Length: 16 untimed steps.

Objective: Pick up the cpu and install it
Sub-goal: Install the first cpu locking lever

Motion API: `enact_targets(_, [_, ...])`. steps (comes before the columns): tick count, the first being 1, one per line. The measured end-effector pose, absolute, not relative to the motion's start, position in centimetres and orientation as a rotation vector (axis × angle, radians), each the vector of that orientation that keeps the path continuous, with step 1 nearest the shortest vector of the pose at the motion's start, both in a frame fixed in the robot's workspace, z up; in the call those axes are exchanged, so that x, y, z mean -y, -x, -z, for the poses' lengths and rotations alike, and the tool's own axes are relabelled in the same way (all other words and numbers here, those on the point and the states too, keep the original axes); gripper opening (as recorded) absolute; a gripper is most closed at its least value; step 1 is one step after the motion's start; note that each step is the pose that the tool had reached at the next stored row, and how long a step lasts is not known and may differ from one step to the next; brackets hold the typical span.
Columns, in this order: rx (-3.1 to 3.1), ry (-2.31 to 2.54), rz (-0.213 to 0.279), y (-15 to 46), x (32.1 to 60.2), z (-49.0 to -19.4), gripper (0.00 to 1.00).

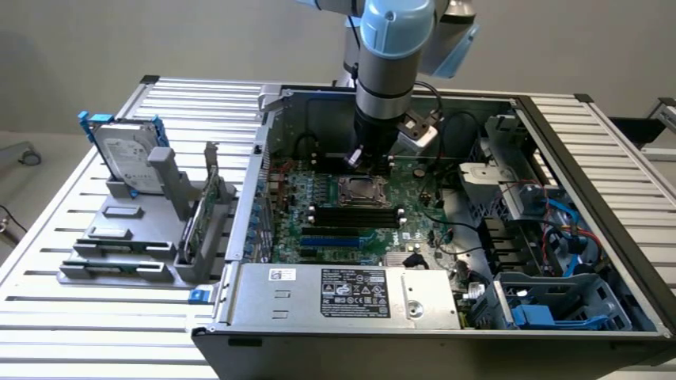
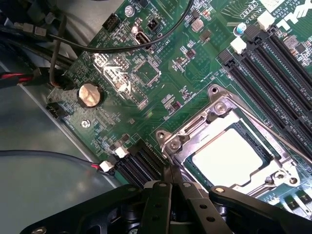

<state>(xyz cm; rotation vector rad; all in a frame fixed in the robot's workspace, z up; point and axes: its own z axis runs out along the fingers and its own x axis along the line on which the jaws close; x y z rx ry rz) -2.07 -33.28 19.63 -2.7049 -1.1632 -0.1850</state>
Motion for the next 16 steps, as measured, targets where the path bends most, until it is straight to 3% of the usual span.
enact_targets(9, [1.16,2.704,0.187,2.1,33.3,-19.6,0.11])
enact_targets(16, [1.152,2.707,0.183,2.1,33.4,-21.4,0.11])
